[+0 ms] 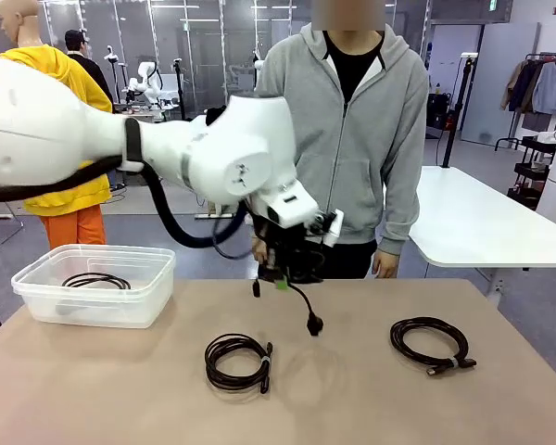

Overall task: Organize and store the cables.
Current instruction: Place the Power Cable into the Organizing box.

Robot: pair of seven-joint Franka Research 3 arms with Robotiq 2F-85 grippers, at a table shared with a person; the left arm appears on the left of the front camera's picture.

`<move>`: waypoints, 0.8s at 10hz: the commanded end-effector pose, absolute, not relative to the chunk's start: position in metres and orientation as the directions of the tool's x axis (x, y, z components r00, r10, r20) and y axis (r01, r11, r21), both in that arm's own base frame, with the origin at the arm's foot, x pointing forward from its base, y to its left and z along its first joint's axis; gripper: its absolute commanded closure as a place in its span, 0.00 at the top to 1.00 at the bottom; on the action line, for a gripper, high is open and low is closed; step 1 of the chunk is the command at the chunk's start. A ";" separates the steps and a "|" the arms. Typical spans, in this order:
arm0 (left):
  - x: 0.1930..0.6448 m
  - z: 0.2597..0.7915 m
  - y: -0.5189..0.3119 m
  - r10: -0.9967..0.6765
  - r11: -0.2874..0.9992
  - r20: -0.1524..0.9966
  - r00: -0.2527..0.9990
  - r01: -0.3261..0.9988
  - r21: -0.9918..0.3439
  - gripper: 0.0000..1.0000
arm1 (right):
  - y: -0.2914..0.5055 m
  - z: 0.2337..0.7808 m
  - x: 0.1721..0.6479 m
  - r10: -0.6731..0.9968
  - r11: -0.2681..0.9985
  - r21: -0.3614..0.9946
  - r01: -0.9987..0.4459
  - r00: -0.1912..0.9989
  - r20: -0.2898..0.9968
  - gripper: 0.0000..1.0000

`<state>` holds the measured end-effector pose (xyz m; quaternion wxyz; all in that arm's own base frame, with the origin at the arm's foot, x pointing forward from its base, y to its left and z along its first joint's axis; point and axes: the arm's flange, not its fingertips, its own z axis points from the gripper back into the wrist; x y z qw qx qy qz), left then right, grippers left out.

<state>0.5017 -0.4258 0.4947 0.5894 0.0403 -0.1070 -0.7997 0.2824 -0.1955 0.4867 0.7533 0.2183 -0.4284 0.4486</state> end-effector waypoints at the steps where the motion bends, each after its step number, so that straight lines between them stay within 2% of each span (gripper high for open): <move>1: 0.484 0.509 -0.384 -0.915 -0.365 0.068 -0.398 0.888 0.279 0.17 | -0.193 0.488 0.281 0.482 0.507 -0.055 -0.860 0.230 0.845 1.00; 4: 0.491 0.539 -0.315 -0.900 -0.390 0.033 -0.435 0.837 0.384 0.17 | -0.193 0.488 0.281 0.482 0.507 -0.055 -0.860 0.230 0.845 1.00; 8: 0.506 0.565 -0.224 -0.967 -0.218 0.013 -0.253 0.858 0.465 0.17 | -0.193 0.488 0.281 0.482 0.507 -0.055 -0.860 0.230 0.845 1.00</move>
